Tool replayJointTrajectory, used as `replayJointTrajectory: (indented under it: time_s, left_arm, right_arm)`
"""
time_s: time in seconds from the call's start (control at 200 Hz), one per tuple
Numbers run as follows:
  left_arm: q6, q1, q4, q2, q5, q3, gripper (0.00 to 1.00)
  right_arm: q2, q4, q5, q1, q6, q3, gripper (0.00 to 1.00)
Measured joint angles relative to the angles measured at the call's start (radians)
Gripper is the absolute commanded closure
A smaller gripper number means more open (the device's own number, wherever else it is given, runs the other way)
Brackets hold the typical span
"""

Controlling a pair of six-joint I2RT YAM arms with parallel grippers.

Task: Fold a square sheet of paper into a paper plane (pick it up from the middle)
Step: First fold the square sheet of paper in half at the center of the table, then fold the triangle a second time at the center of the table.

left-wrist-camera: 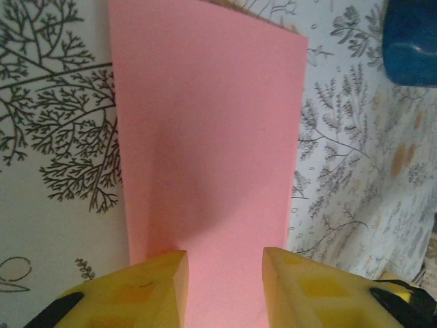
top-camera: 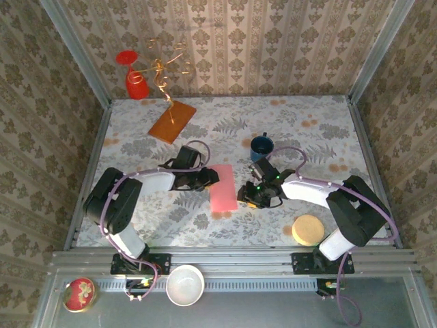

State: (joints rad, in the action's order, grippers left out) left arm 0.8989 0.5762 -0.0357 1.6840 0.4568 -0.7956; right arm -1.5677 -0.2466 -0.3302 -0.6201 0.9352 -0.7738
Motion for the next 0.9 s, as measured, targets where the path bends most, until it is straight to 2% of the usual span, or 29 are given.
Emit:
replayJointTrajectory:
  time_s: [0.38, 0.9]
  left_arm:
    - [0.002, 0.0, 0.078, 0.051, -0.011, -0.052, 0.66]
    - [0.026, 0.0, 0.079, 0.054, -0.012, -0.052, 0.66]
  right_arm:
    - [-0.005, 0.03, -0.056, -0.011, 0.004, 0.003, 0.58]
    - [-0.065, 0.102, -0.143, -0.023, 0.005, 0.023, 0.67]
